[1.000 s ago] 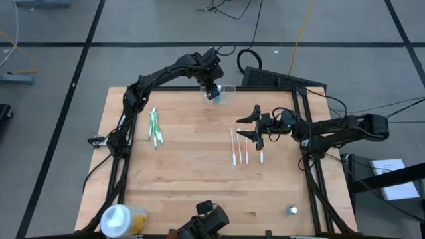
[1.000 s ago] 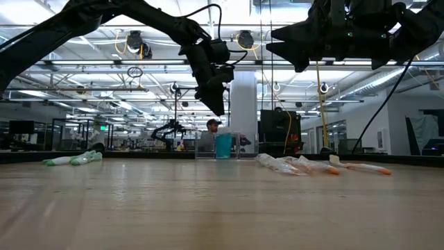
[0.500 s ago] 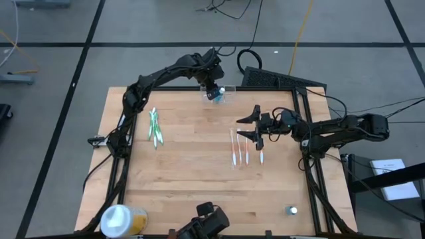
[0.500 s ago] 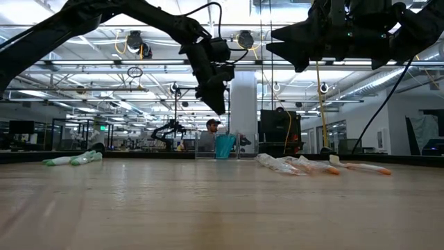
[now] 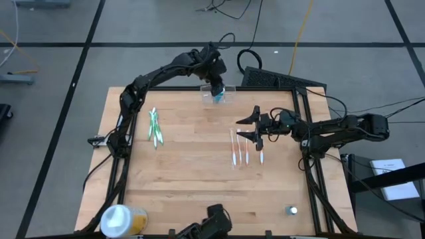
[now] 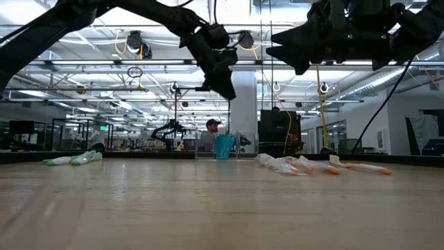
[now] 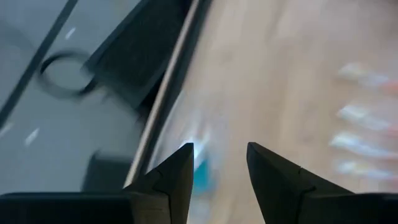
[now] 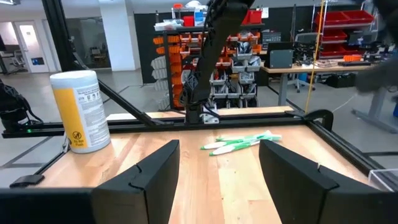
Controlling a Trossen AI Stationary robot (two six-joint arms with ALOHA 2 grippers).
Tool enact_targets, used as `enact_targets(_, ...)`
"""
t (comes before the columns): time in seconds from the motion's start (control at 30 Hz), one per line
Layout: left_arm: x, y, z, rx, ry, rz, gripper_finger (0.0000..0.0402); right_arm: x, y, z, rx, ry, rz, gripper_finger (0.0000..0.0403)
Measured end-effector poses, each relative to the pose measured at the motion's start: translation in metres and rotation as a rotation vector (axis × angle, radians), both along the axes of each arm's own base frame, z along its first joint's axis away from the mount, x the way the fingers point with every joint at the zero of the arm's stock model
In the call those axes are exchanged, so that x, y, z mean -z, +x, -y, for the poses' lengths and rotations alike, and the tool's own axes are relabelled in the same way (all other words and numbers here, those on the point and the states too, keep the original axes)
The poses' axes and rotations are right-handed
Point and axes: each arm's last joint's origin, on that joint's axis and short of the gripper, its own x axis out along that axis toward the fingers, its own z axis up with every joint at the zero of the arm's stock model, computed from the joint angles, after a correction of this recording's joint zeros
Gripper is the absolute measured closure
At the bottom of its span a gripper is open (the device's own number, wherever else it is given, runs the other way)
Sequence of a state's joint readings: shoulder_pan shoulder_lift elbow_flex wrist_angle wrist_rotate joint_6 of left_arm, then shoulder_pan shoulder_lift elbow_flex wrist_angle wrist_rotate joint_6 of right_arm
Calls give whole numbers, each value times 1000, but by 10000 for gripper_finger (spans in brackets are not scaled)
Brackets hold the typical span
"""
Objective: Pick & Place toothbrushing station
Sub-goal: Put the blue mouthwash into the transparent organizer
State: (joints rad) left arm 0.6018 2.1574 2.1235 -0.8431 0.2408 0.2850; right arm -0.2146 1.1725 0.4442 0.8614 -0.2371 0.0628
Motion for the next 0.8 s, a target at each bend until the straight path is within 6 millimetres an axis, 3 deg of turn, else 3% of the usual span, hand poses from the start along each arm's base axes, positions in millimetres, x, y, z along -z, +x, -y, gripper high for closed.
enact_targets(0.13,-8,8,1,77,-29,137,245,6,0,3,56,15,-61,192)
enact_targets(0.27,-5,13,-9,-44,101,127,245,9,-1,8,110,21,-89,192)
enact_targets(0.4,18,20,-22,-89,128,92,245,8,-2,10,113,21,-86,192)
enact_targets(0.63,76,30,-37,-119,77,-24,245,9,-2,10,112,22,-93,192)
enact_targets(0.8,86,30,-39,-136,78,-63,245,9,-2,10,112,22,-92,192)
